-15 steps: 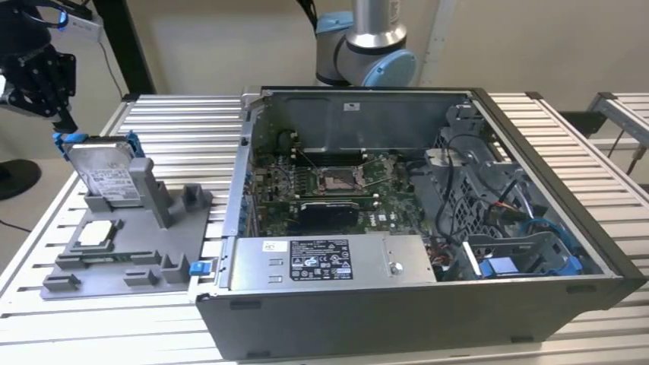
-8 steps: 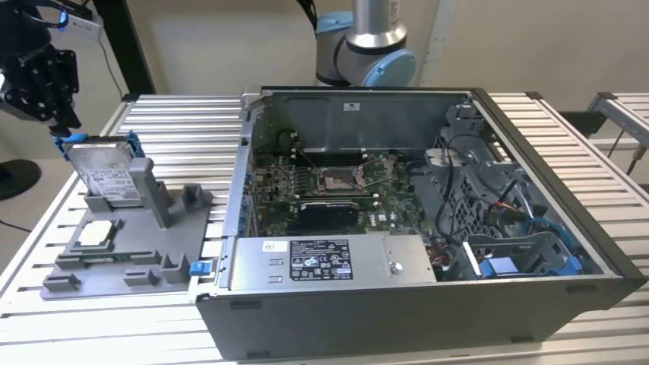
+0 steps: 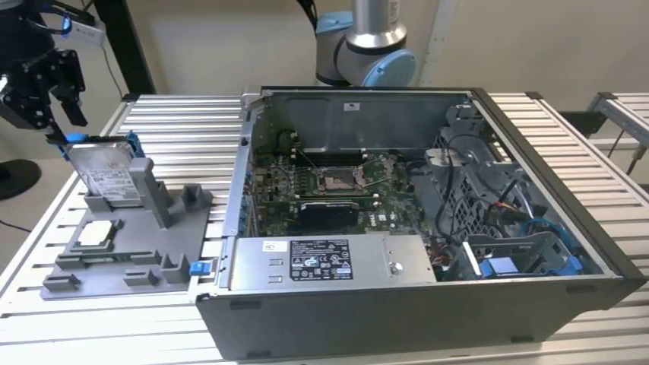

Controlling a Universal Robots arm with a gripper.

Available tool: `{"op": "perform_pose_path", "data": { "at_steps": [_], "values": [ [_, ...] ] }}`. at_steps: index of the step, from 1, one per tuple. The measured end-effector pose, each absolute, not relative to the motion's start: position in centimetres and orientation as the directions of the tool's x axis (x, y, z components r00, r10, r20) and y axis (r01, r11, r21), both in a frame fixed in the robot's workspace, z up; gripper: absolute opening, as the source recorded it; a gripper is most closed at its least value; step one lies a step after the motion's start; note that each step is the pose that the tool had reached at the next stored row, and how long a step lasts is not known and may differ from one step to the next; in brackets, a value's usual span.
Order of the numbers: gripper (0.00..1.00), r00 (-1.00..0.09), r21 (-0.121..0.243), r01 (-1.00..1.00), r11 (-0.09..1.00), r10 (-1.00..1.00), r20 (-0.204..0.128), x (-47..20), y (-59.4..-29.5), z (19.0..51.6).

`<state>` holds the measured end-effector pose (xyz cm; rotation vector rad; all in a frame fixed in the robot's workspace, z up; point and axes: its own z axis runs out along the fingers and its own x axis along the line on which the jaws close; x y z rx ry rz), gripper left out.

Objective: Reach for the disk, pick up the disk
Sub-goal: 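Pick up the disk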

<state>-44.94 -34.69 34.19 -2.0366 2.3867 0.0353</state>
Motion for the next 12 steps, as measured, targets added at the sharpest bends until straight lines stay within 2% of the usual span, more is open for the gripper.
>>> {"op": "perform_pose_path", "data": {
  "at_steps": [12],
  "values": [
    [1.00,-0.121,0.015,-0.993,0.121,-0.992,-0.018,-44.9,-34.6,32.0]
  ]
}}
